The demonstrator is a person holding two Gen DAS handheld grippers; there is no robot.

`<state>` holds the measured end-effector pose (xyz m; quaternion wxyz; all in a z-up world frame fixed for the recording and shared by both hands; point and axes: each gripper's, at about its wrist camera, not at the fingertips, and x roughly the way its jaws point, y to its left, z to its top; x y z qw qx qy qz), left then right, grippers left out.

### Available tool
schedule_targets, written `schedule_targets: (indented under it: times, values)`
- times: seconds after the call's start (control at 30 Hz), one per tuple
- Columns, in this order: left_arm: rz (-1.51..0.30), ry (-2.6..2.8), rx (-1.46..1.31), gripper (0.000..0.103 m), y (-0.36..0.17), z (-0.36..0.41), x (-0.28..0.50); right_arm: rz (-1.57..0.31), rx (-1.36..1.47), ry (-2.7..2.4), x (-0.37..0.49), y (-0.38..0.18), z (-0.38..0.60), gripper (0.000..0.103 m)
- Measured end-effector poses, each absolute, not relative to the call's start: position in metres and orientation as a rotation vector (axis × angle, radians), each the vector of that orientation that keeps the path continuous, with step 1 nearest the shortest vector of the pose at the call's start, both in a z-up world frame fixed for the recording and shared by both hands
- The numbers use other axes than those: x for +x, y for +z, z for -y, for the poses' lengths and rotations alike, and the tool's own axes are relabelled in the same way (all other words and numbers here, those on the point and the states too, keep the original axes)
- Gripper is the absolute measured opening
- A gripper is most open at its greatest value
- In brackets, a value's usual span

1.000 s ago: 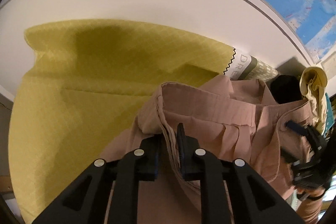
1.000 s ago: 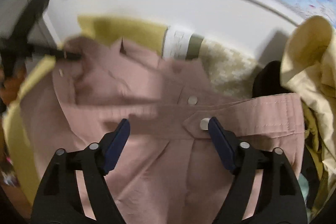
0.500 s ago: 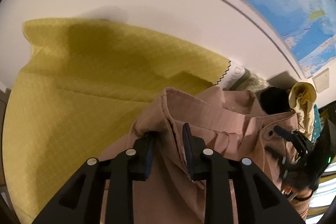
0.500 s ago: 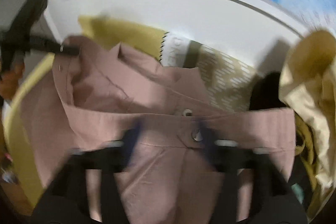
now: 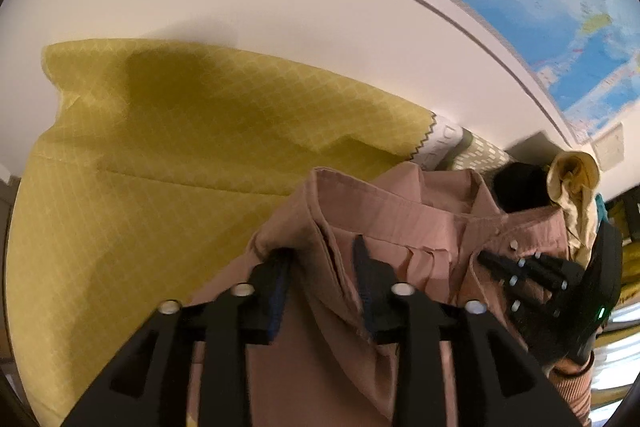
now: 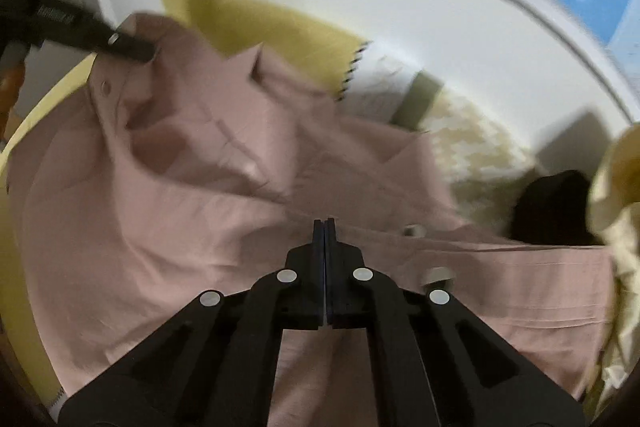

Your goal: Fold large clothes

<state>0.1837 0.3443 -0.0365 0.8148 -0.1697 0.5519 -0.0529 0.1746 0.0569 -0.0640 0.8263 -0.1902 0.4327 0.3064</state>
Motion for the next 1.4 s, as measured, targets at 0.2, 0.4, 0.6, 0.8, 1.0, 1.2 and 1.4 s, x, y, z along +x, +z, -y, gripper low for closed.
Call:
schedule_targets:
  times: [0.2,0.4,0.6,0.8,1.0,1.2,1.4]
  values:
    - [-1.01,-0.184,-0.281,0.077,-0.003,-0.354,0.15,-0.961,-0.278,0.662,0.185,-0.048,-0.027,0.008]
    - [-0.914,-0.257,-0.056,0.092,0.016,-0.324,0.119,-0.947,-0.343,0.614,0.167,-0.051,-0.014,0.067]
    - [-1.041,-0.362,0.223,0.092,-0.035,-0.24,0.128,-0.977,-0.445,0.583,0.164,-0.077,-0.028,0.054]
    - [-1.089,-0.265,0.238,0.0,-0.059,-0.238,0.153,-0.936,-0.437,0.591,0.155,-0.064,-0.02,0.007]
    - [-0.942,-0.167,-0.006,0.002,-0.006,-0.288,0.162,-0.755,-0.255,0.585,0.15,0.009,0.007,0.006]
    - [-0.949,-0.081,0.002,0.064,-0.008,-0.314,0.154,-0.771,-0.225,0.503,0.196,-0.005,-0.008,0.006]
    - [-1.073,-0.007,0.2,0.079,-0.05,-0.319,0.135,-0.927,-0.285,0.5,0.213,-0.063,-0.017,0.016]
